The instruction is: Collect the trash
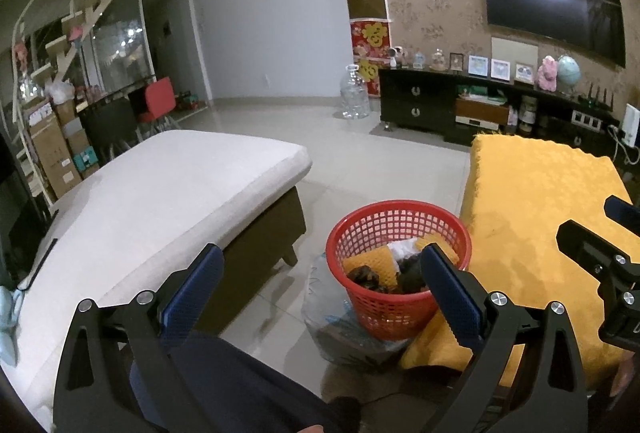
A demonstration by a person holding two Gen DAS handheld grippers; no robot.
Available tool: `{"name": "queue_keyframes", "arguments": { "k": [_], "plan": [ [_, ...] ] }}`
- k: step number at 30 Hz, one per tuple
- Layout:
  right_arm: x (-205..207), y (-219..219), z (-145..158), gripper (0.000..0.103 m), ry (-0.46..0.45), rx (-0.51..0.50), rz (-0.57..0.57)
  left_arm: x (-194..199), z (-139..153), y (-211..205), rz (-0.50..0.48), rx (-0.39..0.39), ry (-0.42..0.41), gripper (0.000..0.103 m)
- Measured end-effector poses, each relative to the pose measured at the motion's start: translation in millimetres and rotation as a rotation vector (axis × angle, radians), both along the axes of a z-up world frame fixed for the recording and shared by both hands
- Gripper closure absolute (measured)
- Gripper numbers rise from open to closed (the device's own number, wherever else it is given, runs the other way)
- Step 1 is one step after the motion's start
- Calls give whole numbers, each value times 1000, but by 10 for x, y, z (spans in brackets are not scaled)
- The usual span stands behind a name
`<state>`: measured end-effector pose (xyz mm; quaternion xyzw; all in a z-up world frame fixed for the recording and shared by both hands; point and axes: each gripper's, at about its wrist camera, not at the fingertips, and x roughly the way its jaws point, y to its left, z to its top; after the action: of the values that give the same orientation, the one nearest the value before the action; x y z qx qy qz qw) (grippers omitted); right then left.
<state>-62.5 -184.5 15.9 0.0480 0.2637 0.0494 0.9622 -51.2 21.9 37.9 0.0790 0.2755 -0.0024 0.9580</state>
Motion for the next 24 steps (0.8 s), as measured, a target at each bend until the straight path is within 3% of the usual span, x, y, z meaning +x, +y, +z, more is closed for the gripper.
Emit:
{"name": "queue_keyframes", "arguments": {
  "k": [24],
  "plan": [
    [-7, -11, -78, 7, 13, -1, 1, 12, -58, -30, -21, -9, 22, 8]
  ]
}}
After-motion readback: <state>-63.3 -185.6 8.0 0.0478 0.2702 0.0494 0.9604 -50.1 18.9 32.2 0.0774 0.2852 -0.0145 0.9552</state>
